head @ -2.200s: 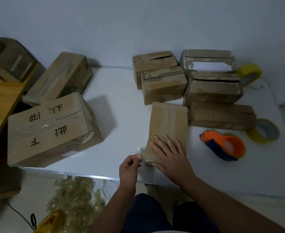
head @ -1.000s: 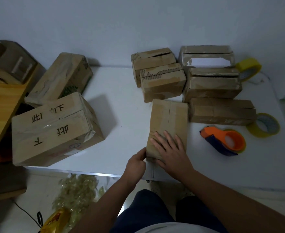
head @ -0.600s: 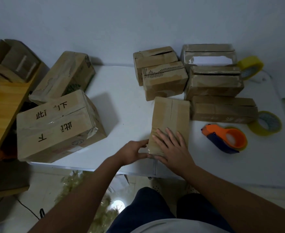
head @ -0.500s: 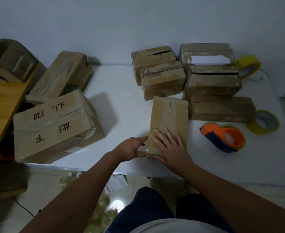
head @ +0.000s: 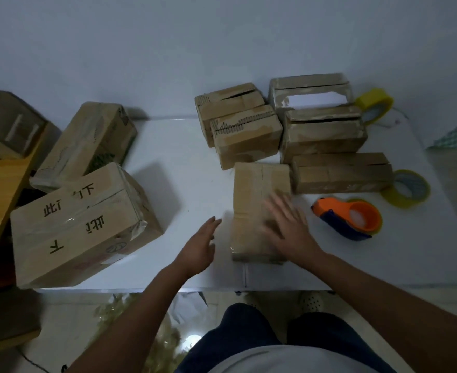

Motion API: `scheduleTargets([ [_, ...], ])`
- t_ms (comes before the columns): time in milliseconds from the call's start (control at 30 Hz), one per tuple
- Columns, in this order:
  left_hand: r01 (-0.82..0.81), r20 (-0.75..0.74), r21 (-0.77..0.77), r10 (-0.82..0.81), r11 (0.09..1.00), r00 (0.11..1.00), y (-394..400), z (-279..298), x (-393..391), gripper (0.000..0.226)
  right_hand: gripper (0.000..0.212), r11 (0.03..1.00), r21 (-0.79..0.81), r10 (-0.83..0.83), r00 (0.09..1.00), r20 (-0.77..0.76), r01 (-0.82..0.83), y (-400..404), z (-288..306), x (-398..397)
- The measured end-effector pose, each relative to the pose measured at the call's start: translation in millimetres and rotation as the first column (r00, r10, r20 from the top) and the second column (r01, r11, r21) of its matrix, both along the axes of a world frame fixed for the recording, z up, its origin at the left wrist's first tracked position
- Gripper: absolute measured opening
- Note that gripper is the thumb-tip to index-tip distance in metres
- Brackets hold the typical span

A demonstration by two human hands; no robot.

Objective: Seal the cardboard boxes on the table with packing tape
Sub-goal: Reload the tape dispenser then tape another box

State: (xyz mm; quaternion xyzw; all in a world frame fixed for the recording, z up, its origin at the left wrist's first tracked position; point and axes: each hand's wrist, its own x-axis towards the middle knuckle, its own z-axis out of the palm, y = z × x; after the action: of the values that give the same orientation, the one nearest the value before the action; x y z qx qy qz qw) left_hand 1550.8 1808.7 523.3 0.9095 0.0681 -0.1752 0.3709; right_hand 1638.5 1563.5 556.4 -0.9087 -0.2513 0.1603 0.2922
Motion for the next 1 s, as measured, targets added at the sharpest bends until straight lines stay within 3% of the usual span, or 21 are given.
scheduleTargets([
  [33,-0.099,0.031,-0.042,0.101,0.994,0.994,-2.5,7.3,-0.1,0.059,0.068,0.972,0.115,-0.189,0.972,-0.143,0.206,-5.5,9.8,4.9],
  [67,-0.175,0.048,-0.096,0.181,0.98,0.982,-6.8,12.2,2.5,0.057,0.069,0.899,0.191,-0.315,0.884,-0.345,0.394,-9.5,17.4,8.4],
  [133,-0.245,0.002,-0.208,0.251,0.947,0.968,-22.3,25.6,13.8,0.061,0.072,0.796,0.174,-0.369,0.693,-0.619,0.579,-13.2,24.1,9.0],
  [200,-0.236,-0.031,-0.297,0.238,0.925,0.971,-36.8,34.8,24.4,0.063,0.069,0.823,0.129,-0.328,0.648,-0.687,0.553,-15.9,22.0,2.8],
  [233,-0.209,-0.029,-0.256,0.209,0.944,0.978,-41.3,37.7,26.2,0.063,0.064,0.847,0.131,-0.27,0.628,-0.73,0.515,-17.7,19.9,-0.9],
  [300,-0.13,-0.015,0.086,0.132,0.988,0.991,-39.3,35.6,22.2,0.067,0.052,0.912,0.123,-0.142,0.585,-0.799,0.391,-22.6,14.4,-8.6],
  [367,-0.032,0.002,0.376,0.033,0.926,0.999,-37.0,34.2,10.9,0.072,0.059,0.95,0.11,-0.094,0.604,-0.791,0.292,-29.3,11.0,-7.7],
  [467,0.183,0.005,0.44,-0.206,0.879,0.979,-55.5,36.4,0.4,0.081,0.06,0.952,0.101,-0.106,0.622,-0.775,0.289,-36.5,14.4,8.3],
  [533,0.247,-0.085,0.482,-0.236,0.84,0.968,-68.0,32.5,-6.5,0.087,0.057,0.957,0.089,-0.109,0.625,-0.773,0.276,-40.3,19.9,16.1],
  [600,0.188,-0.103,0.524,-0.157,0.831,0.982,-70.7,29.1,-13.7,0.086,0.053,0.966,0.072,-0.113,0.653,-0.749,0.249,-45.0,21.8,20.5],
  [700,0.001,-0.104,0.565,0.07,0.825,0.992,-70.2,30.4,-18.5,0.084,0.047,0.998,-0.02,-0.061,0.779,-0.624,0.062,-53.4,21.1,30.9],
  [833,-0.311,-0.152,0.531,0.45,0.788,0.88,-76.1,44.8,8.1,0.083,0.052,0.973,-0.16,0.087,0.905,-0.417,-0.167,-61.1,25.1,51.2],
  [900,-0.363,-0.117,0.439,0.454,0.822,0.883,-80.7,49.8,20.6,0.083,0.051,0.921,-0.253,0.221,0.933,-0.284,-0.295,-65.8,25.3,62.9],
  [1000,-0.191,-0.1,0.373,0.244,0.908,0.965,-87.9,48.2,17.2,0.083,0.047,0.887,-0.299,0.295,0.931,-0.216,-0.351,-69.3,22.2,80.4],
])
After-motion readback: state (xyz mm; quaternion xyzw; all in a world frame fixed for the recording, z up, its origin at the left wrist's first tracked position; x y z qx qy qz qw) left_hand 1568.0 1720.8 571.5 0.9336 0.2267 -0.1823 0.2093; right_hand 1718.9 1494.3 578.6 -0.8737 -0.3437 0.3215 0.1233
